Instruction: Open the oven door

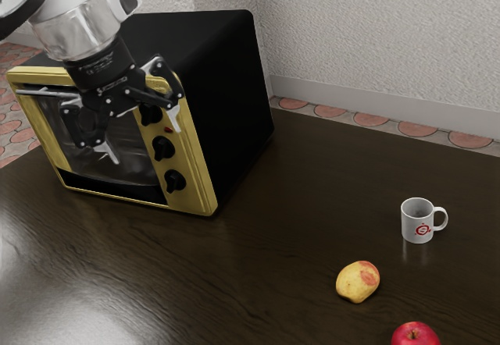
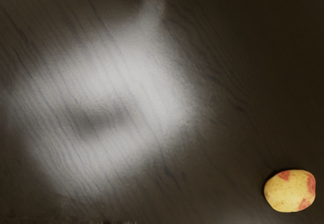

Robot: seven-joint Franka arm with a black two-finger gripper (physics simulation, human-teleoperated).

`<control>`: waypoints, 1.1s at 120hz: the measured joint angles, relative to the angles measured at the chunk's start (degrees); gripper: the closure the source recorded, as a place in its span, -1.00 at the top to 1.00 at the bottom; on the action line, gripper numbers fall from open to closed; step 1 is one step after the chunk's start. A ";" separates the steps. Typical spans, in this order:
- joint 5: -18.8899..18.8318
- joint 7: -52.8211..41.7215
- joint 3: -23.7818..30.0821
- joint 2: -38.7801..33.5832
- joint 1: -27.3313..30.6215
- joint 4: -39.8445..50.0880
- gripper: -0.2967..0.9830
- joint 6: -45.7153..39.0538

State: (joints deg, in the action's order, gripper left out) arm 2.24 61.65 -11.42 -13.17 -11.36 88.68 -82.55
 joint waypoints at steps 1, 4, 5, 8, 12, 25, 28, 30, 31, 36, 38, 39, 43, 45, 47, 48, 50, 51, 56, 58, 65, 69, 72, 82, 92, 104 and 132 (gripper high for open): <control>-0.07 0.90 0.00 0.01 0.00 0.10 0.54 0.02; -0.27 3.52 0.00 0.07 0.01 0.41 0.54 0.06; -0.33 4.37 0.00 0.08 0.02 0.50 0.54 0.06; -0.49 6.85 -0.01 0.05 0.01 0.68 0.54 0.05; -0.60 10.01 -0.01 0.21 0.02 0.85 0.54 -0.02; -2.75 19.16 -0.05 4.10 3.61 -1.36 0.54 -1.02; -3.41 21.03 -0.09 5.72 5.25 -3.65 0.54 -1.32; -3.78 22.23 -0.12 6.80 6.57 -5.28 0.54 -1.49; -3.96 22.82 -0.13 7.32 7.27 -6.11 0.54 -1.58; -4.70 25.63 -0.25 8.86 10.53 -8.98 0.54 -2.08; -4.96 26.70 -0.32 8.94 11.71 -9.57 0.54 -2.37; -5.08 27.23 -0.29 8.89 12.33 -9.73 0.54 -2.56; -5.79 29.16 1.69 7.67 16.37 -8.45 0.54 -3.87; -6.20 30.05 3.65 5.93 19.01 -5.74 0.54 -5.09; -6.55 30.91 5.16 4.02 20.93 -2.89 0.54 -6.41; -6.71 31.33 5.77 3.20 21.63 -1.69 0.54 -7.05; -7.01 32.16 6.72 1.90 22.61 0.23 0.54 -8.26; -7.17 32.56 7.10 1.40 22.95 1.01 0.54 -8.87; -8.00 34.44 8.34 0.20 23.86 3.45 0.53 -11.76; -8.26 35.15 8.62 0.21 24.07 3.99 0.54 -12.98; -8.87 37.44 9.14 0.68 24.89 4.83 0.54 -17.39; -8.96 38.50 9.24 1.00 25.90 4.99 0.54 -19.73; -8.93 39.24 9.29 1.16 26.77 5.07 0.54 -21.27; -8.53 41.48 9.37 1.34 29.35 5.18 0.54 -25.24; -8.38 43.14 9.46 1.45 30.62 5.21 0.54 -27.86; -8.23 44.24 9.88 1.60 32.25 5.52 0.54 -29.88; -9.48 43.40 16.72 -0.58 38.99 9.61 0.53 -34.16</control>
State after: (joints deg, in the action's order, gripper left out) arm -7.23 105.05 5.30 -13.75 27.64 98.29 -116.71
